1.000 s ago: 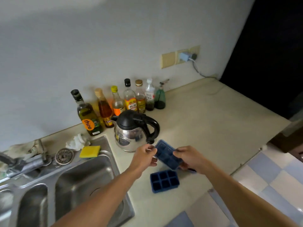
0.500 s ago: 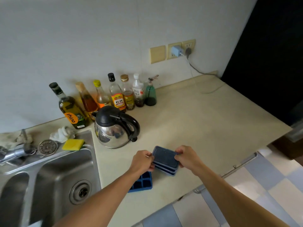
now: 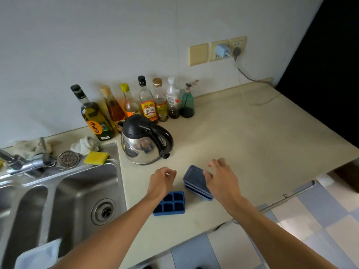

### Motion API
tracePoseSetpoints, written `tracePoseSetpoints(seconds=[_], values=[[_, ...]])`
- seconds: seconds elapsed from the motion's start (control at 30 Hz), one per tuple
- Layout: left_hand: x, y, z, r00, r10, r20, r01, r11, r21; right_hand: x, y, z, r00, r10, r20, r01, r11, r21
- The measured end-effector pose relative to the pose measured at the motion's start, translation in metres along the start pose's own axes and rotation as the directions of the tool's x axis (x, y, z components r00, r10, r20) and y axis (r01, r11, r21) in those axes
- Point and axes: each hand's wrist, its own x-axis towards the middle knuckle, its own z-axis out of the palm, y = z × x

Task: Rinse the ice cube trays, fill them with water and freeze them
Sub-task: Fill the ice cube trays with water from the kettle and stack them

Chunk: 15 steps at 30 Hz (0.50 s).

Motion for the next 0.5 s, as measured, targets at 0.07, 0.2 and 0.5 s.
tracePoseSetpoints(seconds=[0.07,0.2,0.5], values=[[-0.001,-0.016,-0.018,0.994,-0.005,-0.106,0.01,0.999,0.053,-0.004,-0.02,0.005,0.995,-0.09,0.037,0.085,0.988,0.132],[-0.003,-0.052,-0.046,0.996,0.0,-0.091,0.024,0.965,0.261,-0.017,-0.053,0.034,0.952,-0.128,0.277,0.065,0.972,0.226],[-0.016,-0.077,-0.049,0.981,-0.17,0.098,0.161,0.983,0.092,-0.03,-0.054,0.08,0.903,0.18,0.391,-0.222,0.973,0.065]])
